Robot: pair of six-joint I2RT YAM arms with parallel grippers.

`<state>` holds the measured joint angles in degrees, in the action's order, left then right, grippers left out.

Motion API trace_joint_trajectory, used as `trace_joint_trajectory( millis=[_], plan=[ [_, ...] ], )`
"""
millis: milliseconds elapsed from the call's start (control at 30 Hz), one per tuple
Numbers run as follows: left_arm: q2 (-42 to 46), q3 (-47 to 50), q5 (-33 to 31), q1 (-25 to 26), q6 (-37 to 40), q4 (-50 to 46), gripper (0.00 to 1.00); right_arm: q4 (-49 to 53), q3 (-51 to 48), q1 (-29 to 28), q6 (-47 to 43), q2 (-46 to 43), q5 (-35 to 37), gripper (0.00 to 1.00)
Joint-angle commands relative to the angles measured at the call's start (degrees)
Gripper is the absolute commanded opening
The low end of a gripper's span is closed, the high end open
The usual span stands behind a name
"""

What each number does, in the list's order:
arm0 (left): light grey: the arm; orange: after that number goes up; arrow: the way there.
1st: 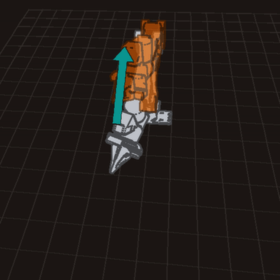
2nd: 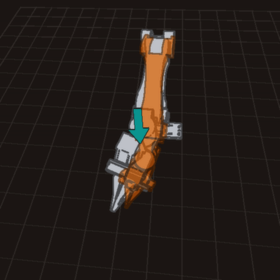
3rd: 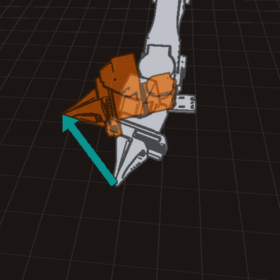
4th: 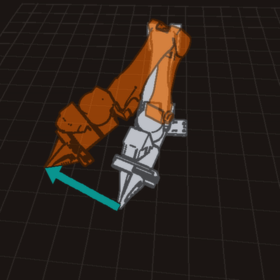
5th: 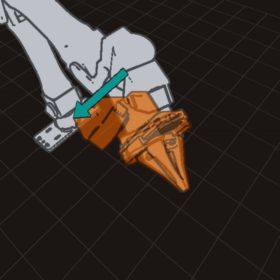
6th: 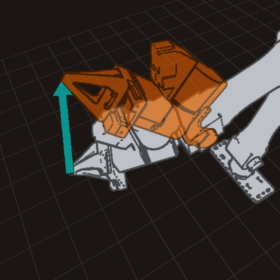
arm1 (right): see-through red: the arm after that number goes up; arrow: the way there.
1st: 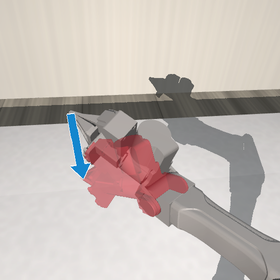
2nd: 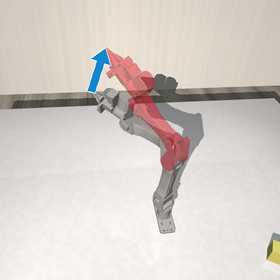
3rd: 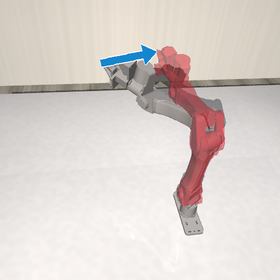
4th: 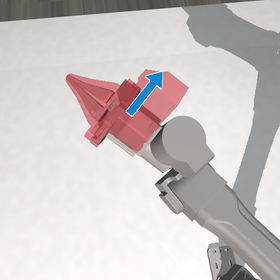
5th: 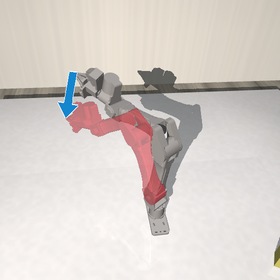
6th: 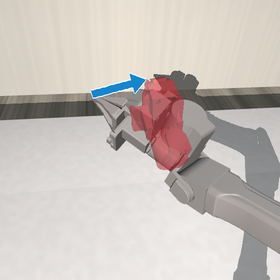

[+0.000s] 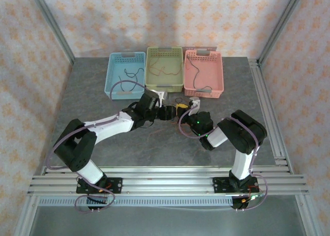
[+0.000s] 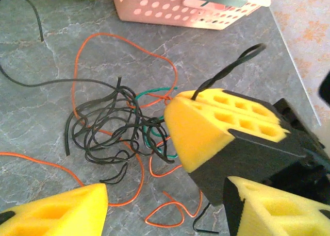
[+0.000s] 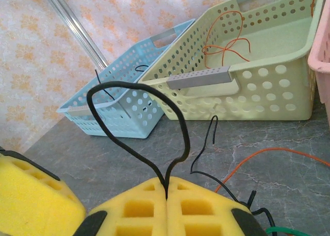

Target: Untangle the cables

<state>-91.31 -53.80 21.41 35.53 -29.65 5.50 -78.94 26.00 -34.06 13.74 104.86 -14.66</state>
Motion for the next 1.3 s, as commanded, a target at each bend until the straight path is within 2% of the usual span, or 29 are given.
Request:
trace_joint_trajectory(
  millis=[0, 267, 500, 600, 767, 967, 1267],
  plan=[
    [1.2, 0.8, -1.4, 0.4, 1.9, 3.1, 0.62, -1.7, 0.2, -0.3, 2.3, -1.8, -0.9, 0.01],
    [3.1, 2.0, -1.7, 0.8, 3.2, 2.8, 0.65, -1.7, -2.5, -0.2, 4.5, -7.4, -0.9, 0.00],
    [8.1, 2.1, -2.3, 1.1, 7.5, -2.9, 0.66, -1.6, -3.6, -0.2, 4.3, -8.8, 0.2, 0.00],
    [9.8, 1.8, 0.0, 1.5, 10.8, -5.3, 0.68, -1.6, -4.1, -0.2, 4.9, -9.9, 0.6, 0.00],
    [11.9, 1.6, -1.7, 1.6, 13.8, -8.8, 0.71, -1.6, -3.9, -0.2, 5.1, -10.4, -0.5, 0.00],
    [9.3, -3.8, -1.5, 1.6, 17.7, -15.7, 0.71, -1.6, -3.7, -0.3, 6.5, -10.6, -3.1, 0.00],
    [2.7, -5.8, 2.2, 1.6, 17.0, -13.4, 0.63, -1.7, -3.9, -0.2, 6.3, -11.2, -3.6, 0.00]
  ],
)
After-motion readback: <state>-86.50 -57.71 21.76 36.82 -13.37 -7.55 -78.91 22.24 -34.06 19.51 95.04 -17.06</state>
